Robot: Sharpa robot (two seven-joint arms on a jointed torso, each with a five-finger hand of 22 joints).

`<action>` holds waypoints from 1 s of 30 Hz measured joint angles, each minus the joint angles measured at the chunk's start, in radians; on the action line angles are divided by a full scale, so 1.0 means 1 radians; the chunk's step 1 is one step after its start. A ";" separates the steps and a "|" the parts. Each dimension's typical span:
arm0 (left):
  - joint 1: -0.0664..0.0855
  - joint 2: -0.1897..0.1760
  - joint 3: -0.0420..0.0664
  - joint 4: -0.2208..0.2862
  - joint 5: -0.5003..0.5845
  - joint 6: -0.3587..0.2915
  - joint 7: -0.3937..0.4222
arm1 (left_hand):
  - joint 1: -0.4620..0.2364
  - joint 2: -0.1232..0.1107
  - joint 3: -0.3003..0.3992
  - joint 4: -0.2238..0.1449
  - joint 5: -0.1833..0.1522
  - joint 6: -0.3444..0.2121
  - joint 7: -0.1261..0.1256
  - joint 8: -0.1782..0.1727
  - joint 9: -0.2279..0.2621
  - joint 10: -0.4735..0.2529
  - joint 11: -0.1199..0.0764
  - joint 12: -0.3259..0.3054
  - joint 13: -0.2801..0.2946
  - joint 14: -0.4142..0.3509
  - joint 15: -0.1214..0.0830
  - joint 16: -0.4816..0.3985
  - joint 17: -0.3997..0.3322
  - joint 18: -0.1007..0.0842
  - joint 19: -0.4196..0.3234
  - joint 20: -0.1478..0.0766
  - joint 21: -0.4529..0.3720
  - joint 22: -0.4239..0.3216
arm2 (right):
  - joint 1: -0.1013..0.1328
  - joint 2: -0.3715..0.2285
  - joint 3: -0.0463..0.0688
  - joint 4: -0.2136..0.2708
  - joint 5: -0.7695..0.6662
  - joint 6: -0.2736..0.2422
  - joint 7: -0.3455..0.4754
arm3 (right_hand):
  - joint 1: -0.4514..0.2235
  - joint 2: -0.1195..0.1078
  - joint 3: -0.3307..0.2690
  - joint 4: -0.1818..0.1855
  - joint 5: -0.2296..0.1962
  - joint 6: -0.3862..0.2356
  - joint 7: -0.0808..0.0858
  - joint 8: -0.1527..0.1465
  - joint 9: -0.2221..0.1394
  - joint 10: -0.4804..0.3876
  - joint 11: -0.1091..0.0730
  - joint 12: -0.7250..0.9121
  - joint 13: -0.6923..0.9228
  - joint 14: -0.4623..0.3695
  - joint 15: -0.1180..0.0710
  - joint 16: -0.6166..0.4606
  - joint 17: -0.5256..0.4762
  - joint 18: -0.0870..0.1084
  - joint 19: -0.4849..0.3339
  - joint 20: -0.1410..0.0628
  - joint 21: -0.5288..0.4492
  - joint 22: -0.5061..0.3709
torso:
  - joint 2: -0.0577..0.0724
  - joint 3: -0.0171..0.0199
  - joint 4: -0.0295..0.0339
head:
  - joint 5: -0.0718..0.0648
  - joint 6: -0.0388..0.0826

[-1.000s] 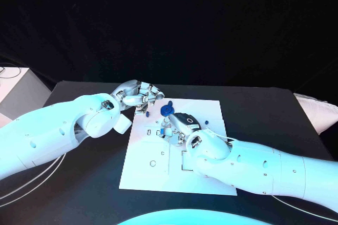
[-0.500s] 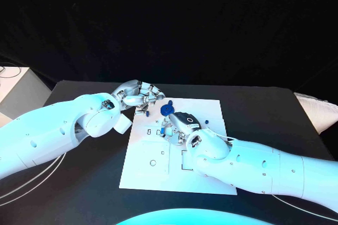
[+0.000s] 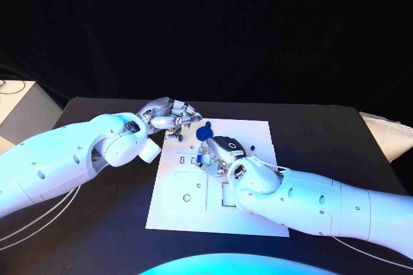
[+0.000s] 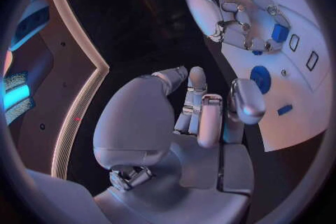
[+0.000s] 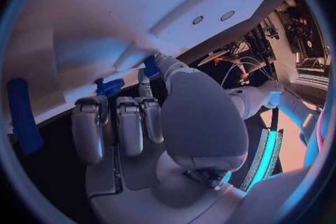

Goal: Assemble the parts on the task board

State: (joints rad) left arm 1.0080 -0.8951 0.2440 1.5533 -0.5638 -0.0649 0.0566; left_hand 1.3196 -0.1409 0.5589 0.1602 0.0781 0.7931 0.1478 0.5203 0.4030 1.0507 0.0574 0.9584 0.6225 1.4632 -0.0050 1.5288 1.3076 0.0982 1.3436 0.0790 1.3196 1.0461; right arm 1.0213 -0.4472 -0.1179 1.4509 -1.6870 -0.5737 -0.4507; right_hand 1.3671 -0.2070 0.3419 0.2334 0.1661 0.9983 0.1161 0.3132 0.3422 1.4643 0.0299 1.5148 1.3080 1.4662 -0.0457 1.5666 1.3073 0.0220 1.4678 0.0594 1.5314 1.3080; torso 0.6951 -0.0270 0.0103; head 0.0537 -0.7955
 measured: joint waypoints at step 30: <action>0.000 0.002 0.000 -0.004 -0.010 0.028 -0.016 | -0.004 -0.004 -0.003 0.003 0.000 0.000 0.000 0.000 -0.001 0.000 0.000 0.000 -0.003 0.000 0.000 0.000 0.000 0.000 0.004 0.004 0.000 0.003 | -0.003 -0.004 -0.002 0.005 0.000 -0.017 0.000 | -0.025 -0.025 -0.103 0.054 -0.097 -0.059 0.019 -0.004 -0.012 -0.007 0.021 -0.060 0.000 0.000 0.021 0.000 0.000 0.000 0.000 0.014 -0.012 0.000 | 0.000 0.0010 -0.0001 | 0.000 -0.002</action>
State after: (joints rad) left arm 1.0080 -0.8928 0.2440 1.5489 -0.5738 -0.0367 0.0404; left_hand 1.3155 -0.1450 0.5561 0.1629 0.0780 0.7932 0.1478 0.5203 0.4022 1.0507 0.0574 0.9584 0.6194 1.4632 -0.0050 1.5289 1.3075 0.0983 1.3472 0.0826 1.3196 1.0491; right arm 1.0188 -0.4507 -0.1198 1.4556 -1.6871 -0.5912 -0.4511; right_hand 1.3424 -0.2317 0.2385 0.2870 0.0695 0.9397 0.1354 0.3092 0.3303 1.4571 0.0513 1.4549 1.3075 1.4664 -0.0248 1.5666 1.3073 0.0221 1.4679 0.0738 1.5190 1.3076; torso 0.6949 -0.0261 0.0102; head 0.0534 -0.7975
